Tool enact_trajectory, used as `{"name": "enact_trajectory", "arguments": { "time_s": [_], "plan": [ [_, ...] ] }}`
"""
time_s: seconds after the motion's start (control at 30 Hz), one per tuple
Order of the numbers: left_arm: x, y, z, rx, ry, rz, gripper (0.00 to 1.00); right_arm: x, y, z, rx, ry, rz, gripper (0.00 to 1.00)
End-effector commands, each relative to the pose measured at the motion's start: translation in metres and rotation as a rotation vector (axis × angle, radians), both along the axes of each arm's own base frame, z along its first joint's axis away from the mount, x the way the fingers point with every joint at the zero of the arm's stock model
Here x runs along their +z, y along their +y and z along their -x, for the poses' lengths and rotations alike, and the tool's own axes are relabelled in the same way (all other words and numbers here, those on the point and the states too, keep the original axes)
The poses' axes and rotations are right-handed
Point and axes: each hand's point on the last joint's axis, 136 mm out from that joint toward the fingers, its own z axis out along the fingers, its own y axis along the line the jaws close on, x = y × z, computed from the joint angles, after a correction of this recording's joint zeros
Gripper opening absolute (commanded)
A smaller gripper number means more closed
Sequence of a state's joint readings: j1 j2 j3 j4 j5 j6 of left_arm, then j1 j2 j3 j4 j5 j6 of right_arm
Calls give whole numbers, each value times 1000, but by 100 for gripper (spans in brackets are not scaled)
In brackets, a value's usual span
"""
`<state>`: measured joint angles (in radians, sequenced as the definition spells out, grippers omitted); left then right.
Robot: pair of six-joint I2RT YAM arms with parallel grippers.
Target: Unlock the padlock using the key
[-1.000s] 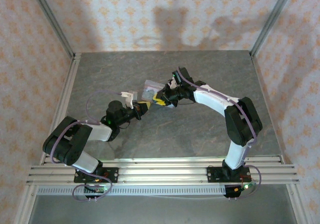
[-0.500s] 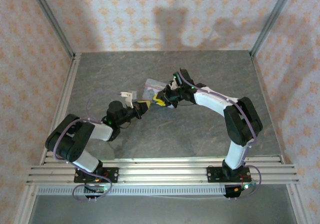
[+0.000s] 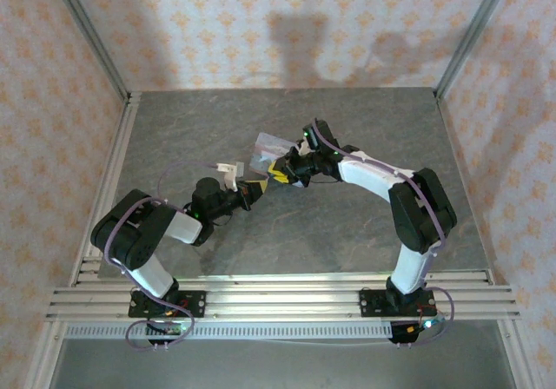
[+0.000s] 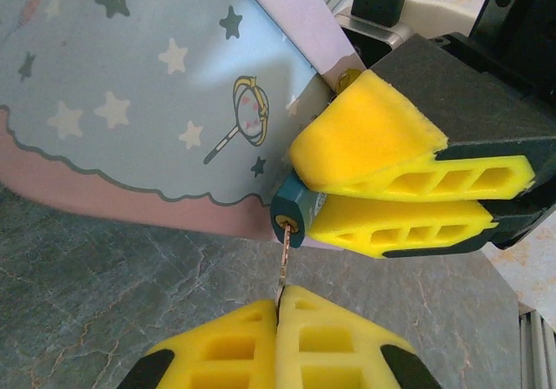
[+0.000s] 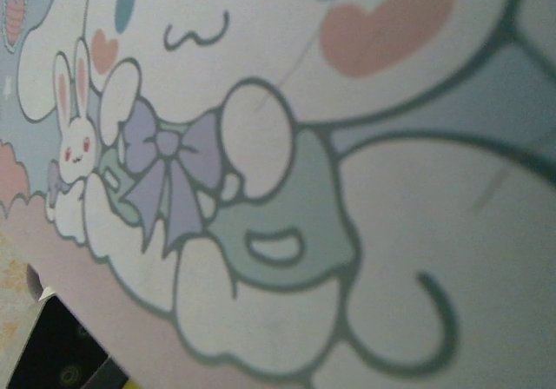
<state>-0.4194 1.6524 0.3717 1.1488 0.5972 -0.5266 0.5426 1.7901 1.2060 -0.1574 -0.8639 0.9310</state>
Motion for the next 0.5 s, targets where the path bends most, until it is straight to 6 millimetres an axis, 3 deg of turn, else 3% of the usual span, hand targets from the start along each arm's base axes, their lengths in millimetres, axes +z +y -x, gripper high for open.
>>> {"name": "enact_trajectory", "arguments": {
  "time_s": [0.0, 0.47],
  "plan": [
    [23, -6, -5, -17, -76, 20, 0, 20, 8, 17, 102, -40, -21, 0],
    [28, -2, -9, -28, -70, 32, 0, 17, 6, 27, 189, -62, 0, 0]
  ]
}}
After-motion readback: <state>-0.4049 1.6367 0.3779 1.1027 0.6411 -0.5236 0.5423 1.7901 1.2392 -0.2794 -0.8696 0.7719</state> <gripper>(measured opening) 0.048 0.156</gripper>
